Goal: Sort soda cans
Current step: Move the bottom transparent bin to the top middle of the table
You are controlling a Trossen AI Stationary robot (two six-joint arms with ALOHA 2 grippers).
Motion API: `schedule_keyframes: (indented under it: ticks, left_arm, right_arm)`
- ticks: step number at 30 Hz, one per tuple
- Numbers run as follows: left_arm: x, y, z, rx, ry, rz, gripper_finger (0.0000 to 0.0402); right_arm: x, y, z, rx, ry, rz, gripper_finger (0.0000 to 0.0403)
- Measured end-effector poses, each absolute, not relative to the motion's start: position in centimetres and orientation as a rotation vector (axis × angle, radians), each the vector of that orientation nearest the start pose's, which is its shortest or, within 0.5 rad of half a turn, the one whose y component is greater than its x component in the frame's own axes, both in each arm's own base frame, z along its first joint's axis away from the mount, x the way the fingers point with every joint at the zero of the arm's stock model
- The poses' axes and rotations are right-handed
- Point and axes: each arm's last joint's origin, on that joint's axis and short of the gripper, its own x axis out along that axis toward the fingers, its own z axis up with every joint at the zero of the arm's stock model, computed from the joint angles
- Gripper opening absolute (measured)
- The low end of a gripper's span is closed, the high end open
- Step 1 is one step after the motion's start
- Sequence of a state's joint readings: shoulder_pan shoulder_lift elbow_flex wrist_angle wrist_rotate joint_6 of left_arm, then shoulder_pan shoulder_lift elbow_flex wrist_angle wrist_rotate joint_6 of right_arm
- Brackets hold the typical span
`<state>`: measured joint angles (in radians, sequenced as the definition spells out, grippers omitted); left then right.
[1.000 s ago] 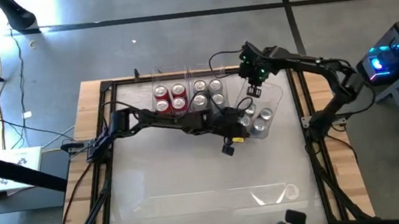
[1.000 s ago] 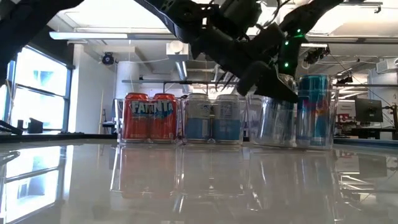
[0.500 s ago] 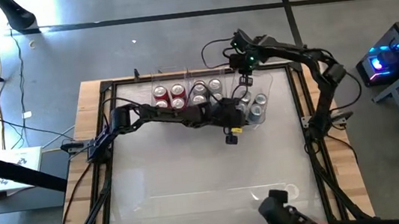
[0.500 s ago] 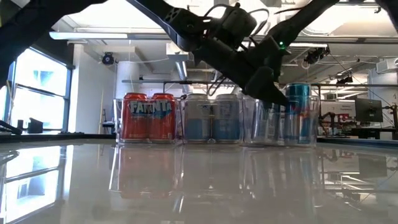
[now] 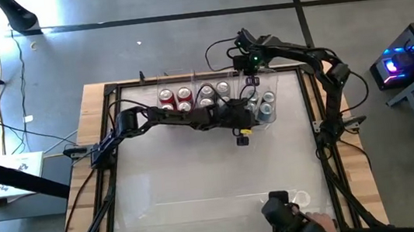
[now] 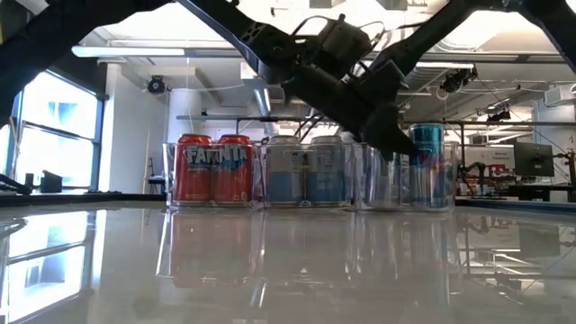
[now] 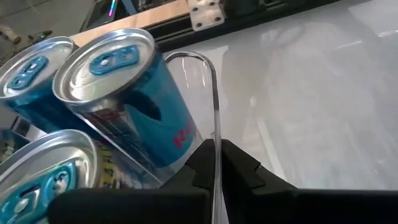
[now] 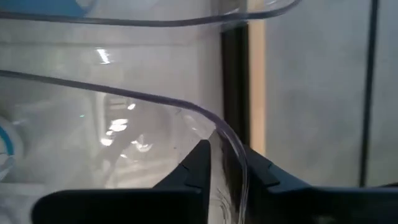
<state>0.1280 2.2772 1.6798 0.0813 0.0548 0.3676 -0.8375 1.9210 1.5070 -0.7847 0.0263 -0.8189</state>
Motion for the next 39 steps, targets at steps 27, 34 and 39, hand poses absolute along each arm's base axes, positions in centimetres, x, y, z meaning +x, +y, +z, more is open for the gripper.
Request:
schedule_keyframes:
  ticks: [27, 34, 39]
  left_arm:
    - [48.4, 5.0, 22.0, 0.262, 0.588, -0.06, 0.0137]
    - [47.4, 5.1, 24.6, 0.266, 0.57, -0.044, 0.0131]
    - [45.8, 4.4, 26.9, 0.272, 0.587, -0.053, 0.0131]
  right_arm:
    - [23.7, -27.3, 29.5, -0.306, 1.26, -0.521, 0.0226]
    - [21.3, -24.0, 34.4, -0.263, 1.142, -0.635, 0.0215]
    - [20.4, -19.1, 36.8, -0.129, 0.989, -0.522, 0.0205]
